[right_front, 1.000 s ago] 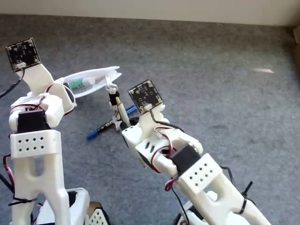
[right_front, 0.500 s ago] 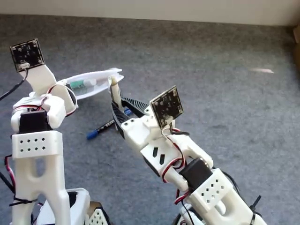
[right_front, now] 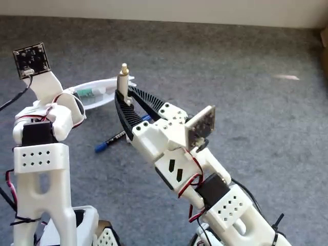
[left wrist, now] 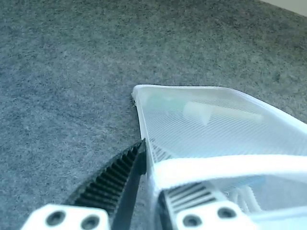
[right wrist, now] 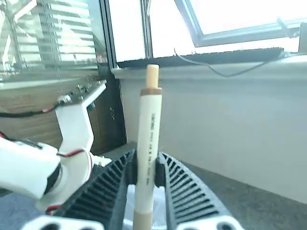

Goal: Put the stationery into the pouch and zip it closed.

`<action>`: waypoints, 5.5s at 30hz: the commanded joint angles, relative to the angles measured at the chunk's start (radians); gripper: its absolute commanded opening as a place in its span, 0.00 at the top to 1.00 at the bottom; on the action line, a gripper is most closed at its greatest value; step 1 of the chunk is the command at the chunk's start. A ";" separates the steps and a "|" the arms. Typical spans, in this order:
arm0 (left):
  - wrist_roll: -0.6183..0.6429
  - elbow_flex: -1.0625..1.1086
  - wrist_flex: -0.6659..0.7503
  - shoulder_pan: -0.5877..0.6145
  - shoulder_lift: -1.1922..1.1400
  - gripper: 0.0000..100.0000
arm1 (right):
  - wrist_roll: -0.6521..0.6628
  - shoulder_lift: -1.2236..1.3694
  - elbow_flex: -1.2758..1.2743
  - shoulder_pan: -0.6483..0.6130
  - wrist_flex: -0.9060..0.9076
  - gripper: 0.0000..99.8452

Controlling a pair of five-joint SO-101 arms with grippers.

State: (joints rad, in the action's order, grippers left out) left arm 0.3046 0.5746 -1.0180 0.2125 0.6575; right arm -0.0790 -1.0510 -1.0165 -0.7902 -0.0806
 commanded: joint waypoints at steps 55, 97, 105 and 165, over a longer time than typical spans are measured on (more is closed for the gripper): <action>-0.006 -0.007 0.020 -0.022 0.004 0.99 | 0.064 0.610 -0.222 -0.036 -1.115 0.87; 0.086 -0.035 0.020 0.166 0.005 0.99 | 0.117 0.483 0.367 0.199 0.777 0.87; 0.089 -0.035 0.020 0.166 0.005 0.99 | 0.269 0.716 0.449 0.136 0.851 0.86; 0.115 -0.059 0.018 0.260 0.005 0.99 | 0.675 1.052 0.601 0.087 1.049 0.99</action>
State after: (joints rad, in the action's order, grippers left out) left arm 0.4120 0.5685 -1.0196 0.4718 0.6544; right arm 0.5823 0.1089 -0.3798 -0.7165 0.9613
